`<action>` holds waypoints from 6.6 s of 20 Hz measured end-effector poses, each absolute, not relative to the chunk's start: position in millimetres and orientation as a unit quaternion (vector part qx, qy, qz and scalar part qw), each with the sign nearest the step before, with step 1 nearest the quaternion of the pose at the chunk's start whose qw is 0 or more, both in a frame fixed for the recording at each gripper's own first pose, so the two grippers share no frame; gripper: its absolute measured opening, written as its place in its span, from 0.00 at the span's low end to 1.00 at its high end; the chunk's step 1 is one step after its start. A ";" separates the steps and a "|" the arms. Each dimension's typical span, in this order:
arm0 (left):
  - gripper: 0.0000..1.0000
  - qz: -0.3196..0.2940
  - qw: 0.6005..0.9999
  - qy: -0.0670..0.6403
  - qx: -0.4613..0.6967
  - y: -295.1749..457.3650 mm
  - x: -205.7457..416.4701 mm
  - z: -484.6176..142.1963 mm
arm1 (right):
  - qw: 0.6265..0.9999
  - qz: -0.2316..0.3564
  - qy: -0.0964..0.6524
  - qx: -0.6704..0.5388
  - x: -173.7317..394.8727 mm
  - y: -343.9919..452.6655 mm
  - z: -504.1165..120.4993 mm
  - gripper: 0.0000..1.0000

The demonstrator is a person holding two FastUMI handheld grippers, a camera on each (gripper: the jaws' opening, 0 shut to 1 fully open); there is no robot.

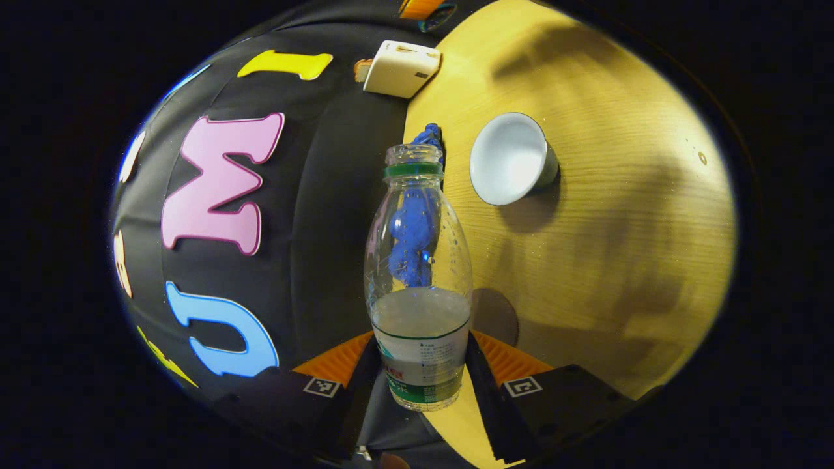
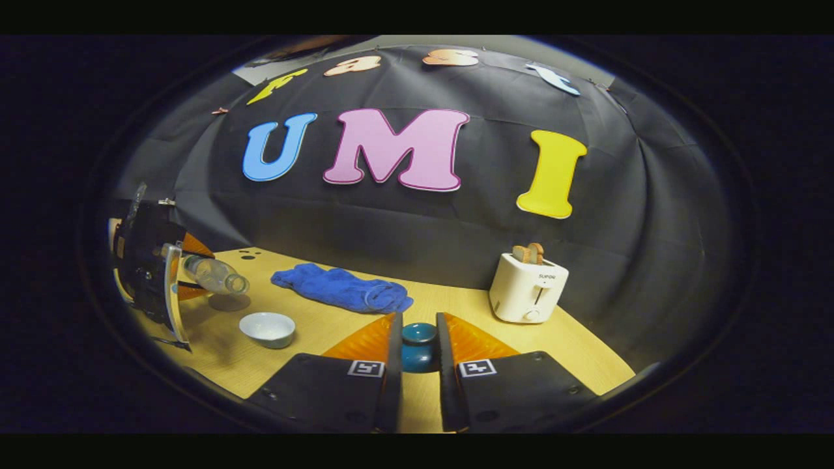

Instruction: Open the teacup lid with one hand, grasp the water bottle and pour water into the teacup with the other hand; after pouring, place the water bottle on the coaster and then close the teacup lid.

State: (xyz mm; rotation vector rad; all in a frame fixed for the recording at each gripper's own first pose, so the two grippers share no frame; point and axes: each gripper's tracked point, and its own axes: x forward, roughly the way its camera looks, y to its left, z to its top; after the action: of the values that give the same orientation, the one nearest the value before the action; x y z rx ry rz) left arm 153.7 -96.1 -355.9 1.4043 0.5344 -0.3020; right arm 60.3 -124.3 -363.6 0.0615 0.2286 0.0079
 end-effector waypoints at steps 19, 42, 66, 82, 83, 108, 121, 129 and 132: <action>0.76 -0.128 0.608 0.205 0.756 -91.5 174.8 -343.4 | 0.993 -0.008 0.111 0.044 52.4 -138.7 -362.2 0.27; 0.76 -0.125 0.491 0.053 0.860 -108.5 215.0 -281.4 | 0.994 -0.015 0.101 0.042 49.2 -140.8 -355.5 0.31; 0.76 -0.141 0.630 0.079 0.760 -109.0 214.4 -299.7 | 0.994 -0.018 0.097 0.042 53.8 -136.1 -350.8 0.22; 0.76 -0.119 0.984 0.119 0.059 -123.5 193.9 -322.4 | 0.994 -0.011 0.099 0.035 68.8 -110.6 -347.4 0.22; 0.76 -0.117 0.984 0.125 0.040 -123.8 193.8 -326.6 | 0.994 -0.011 0.100 0.035 69.7 -109.8 -347.9 0.22; 0.94 -0.102 0.976 0.191 -0.005 -108.3 159.1 -374.2 | 0.991 0.053 0.091 0.088 99.0 -40.5 -336.4 0.27; 0.94 -0.049 0.979 0.200 0.005 -86.1 73.5 -345.5 | 0.976 0.131 0.119 0.130 106.3 64.1 -362.9 0.22; 0.94 -0.016 0.978 0.208 -0.020 -83.8 49.6 -338.6 | 0.970 0.136 0.157 0.128 106.3 77.8 -395.4 0.27; 0.94 -0.014 0.977 0.211 -0.022 -82.6 47.0 -341.2 | 0.969 0.138 0.162 0.126 106.7 80.2 -399.9 0.24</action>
State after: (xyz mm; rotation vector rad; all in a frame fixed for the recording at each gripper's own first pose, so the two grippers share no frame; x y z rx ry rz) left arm 47.0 -82.6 -341.2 -0.0443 0.4256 -0.0279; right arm 106.7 80.2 -399.9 0.2538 0.3281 0.2793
